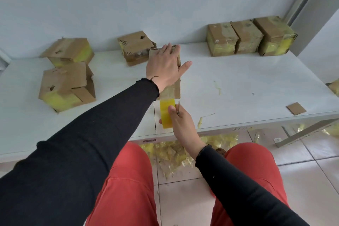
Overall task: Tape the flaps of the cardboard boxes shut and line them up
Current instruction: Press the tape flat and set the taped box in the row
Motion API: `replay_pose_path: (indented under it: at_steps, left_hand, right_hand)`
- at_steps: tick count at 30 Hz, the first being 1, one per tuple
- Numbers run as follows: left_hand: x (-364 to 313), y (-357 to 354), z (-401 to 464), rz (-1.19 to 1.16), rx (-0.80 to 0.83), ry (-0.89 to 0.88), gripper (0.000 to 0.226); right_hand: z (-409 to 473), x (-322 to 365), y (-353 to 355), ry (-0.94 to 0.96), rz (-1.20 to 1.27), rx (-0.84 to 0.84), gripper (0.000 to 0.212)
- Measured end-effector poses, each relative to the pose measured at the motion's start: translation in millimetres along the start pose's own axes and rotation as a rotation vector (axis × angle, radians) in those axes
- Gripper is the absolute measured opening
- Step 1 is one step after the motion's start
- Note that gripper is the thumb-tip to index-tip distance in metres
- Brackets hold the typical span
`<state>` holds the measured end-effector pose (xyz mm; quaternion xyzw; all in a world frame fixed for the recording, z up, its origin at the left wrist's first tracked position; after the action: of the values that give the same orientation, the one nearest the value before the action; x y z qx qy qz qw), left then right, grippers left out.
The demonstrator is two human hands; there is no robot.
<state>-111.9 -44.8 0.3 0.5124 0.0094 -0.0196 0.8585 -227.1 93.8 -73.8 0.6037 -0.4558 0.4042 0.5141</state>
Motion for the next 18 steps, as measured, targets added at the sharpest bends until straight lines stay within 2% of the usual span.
replay_pose_path:
  at_steps: [2, 4, 5, 6, 8, 9, 10, 12, 13, 14, 18]
  left_hand:
    - [0, 9, 2, -0.145, 0.087, 0.029, 0.093]
    - [4, 31, 3, -0.506, 0.11, 0.081, 0.085]
    - [11, 47, 0, -0.673, -0.001, 0.109, 0.077]
    - [21, 62, -8, -0.757, -0.193, 0.148, 0.067]
    - [39, 76, -49, -0.766, -0.558, 0.306, 0.047]
    - [43, 69, -75, -0.781, -0.595, 0.444, 0.039]
    - [40, 56, -99, -0.812, -0.521, 0.589, 0.036]
    - [25, 19, -138, -0.87, -0.167, 0.826, 0.04]
    - [16, 2, -153, -0.912, -0.013, 0.891, 0.044]
    - [10, -8, -161, -0.973, 0.068, 0.927, 0.044]
    - [3, -13, -165, -1.149, 0.036, 0.954, 0.019]
  right_hand:
    - [-2, 1, -1, -0.001, 0.0, 0.007, 0.04]
    - [-5, 2, -1, -0.018, 0.021, 0.013, 0.043]
    - [-6, 2, -1, -0.04, 0.038, 0.015, 0.044]
    - [-7, 1, -1, -0.06, 0.05, 0.016, 0.044]
    - [-7, -1, 0, -0.074, 0.041, 0.026, 0.044]
    - [-6, -2, 0, -0.066, 0.022, 0.031, 0.043]
    - [-5, -3, 2, -0.049, 0.002, 0.032, 0.04]
    - [-2, -3, 6, -0.015, -0.038, 0.045, 0.032]
    - [0, -2, 9, 0.004, -0.079, 0.06, 0.031]
    - [3, 0, 14, 0.034, -0.141, 0.072, 0.031]
    - [24, 23, 48, 0.344, -0.483, -0.057, 0.027]
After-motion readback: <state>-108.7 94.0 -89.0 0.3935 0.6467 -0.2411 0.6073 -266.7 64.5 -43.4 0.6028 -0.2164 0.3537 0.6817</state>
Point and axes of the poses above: each hand's wrist, its own z-axis towards the middle knuckle, its own y-axis out of the back of the hand, x = y × z, the point moved 5 cm from there along z, towards the middle knuckle, and after that the axes turned 15 degrees about -x, right-handed, at the moved point
